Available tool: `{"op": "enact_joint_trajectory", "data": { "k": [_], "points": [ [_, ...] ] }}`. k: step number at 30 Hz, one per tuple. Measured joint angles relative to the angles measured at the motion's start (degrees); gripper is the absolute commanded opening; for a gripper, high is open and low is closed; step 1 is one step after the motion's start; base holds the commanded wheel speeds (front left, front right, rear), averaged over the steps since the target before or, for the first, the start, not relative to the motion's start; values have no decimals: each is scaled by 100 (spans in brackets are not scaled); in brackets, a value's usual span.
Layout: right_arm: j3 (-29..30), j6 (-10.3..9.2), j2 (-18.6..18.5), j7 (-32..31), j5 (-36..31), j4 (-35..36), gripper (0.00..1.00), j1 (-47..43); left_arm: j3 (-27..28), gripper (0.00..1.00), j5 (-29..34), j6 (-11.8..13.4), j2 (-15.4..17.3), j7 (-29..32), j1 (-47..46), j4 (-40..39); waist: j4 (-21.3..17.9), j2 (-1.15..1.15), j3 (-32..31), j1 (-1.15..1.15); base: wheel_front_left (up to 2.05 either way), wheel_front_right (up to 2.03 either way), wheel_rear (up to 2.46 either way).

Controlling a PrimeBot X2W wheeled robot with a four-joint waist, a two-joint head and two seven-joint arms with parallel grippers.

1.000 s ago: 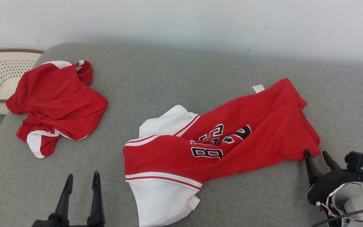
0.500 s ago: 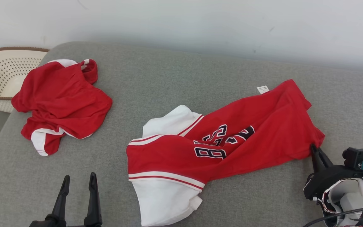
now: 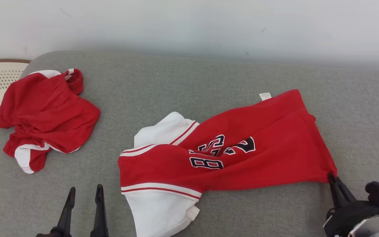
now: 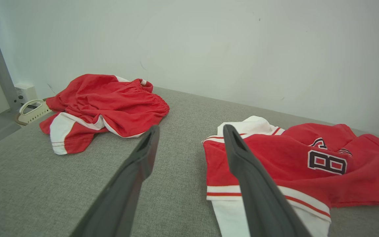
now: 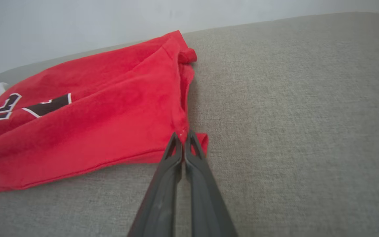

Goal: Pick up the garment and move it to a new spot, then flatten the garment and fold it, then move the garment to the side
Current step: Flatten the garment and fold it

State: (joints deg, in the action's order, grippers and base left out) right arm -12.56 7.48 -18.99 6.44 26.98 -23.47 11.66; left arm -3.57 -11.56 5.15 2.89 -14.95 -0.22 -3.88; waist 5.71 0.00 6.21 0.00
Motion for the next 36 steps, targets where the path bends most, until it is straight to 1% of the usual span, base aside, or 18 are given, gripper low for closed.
{"op": "enact_joint_trajectory", "data": {
  "k": [1,2,7,12,15,20,23,25,26,27,28,29,30,31,32,33,34,36],
  "points": [
    [52,0,8,-80,-81,83,91,-90,-1,100,0,-4,1,0,-2,8,-24,0,3,0,0,0,0],
    [119,0,22,-132,-130,192,100,-165,7,100,0,-10,1,0,-4,24,-46,0,6,0,0,0,0],
    [398,0,181,-422,-369,722,100,-396,-11,100,1,-32,1,0,-13,59,-120,0,-24,1,0,0,0],
    [555,0,260,-620,-482,972,100,-471,-55,100,-3,-34,1,0,-14,62,-78,0,-55,1,0,0,0],
    [621,0,270,-746,-493,961,100,-521,-67,100,-19,-7,0,0,-12,57,-32,0,-52,1,0,0,0],
    [792,0,229,-850,-633,631,100,-475,-92,100,-26,-43,-1,0,-15,62,66,0,-34,1,0,0,0],
    [838,0,269,-791,-634,555,93,-461,-76,100,-37,-3,2,0,-14,49,135,0,-23,1,0,0,0],
    [843,0,311,-762,-635,535,93,-463,-66,100,-37,-4,1,0,-12,46,156,0,-11,1,0,0,0],
    [839,0,327,-744,-635,522,84,-464,-60,100,-37,-3,1,0,-10,46,158,0,-7,1,0,0,0],
    [838,0,339,-740,-635,503,58,-464,-55,100,-37,-3,1,0,-10,46,155,0,-6,1,0,0,0],
    [835,0,352,-734,-635,482,36,-464,-46,100,-37,-3,1,0,-10,47,150,0,-7,1,0,0,0],
    [834,0,359,-717,-635,460,28,-464,-34,100,-36,-4,1,0,-10,52,144,0,-8,1,0,0,0],
    [832,0,367,-711,-635,444,14,-464,-22,100,-36,-7,1,0,-10,55,136,0,-9,1,0,0,0],
    [829,0,371,-710,-635,430,14,-463,-16,100,-36,-8,1,0,-11,58,129,0,-8,0,0,0,0],
    [825,0,378,-710,-635,415,8,-454,-11,100,-36,-12,1,0,-13,66,120,0,-4,1,0,0,0],
    [824,0,383,-709,-635,403,5,-437,-11,100,-36,-26,1,0,-13,70,112,0,1,1,0,0,0],
    [821,0,389,-694,-635,392,0,-416,-23,100,-36,-23,1,0,-13,67,104,0,7,1,0,0,0],
    [818,0,391,-690,-635,365,0,-396,-36,100,-36,-4,0,0,-14,65,92,0,19,1,0,0,0]
  ]
}}
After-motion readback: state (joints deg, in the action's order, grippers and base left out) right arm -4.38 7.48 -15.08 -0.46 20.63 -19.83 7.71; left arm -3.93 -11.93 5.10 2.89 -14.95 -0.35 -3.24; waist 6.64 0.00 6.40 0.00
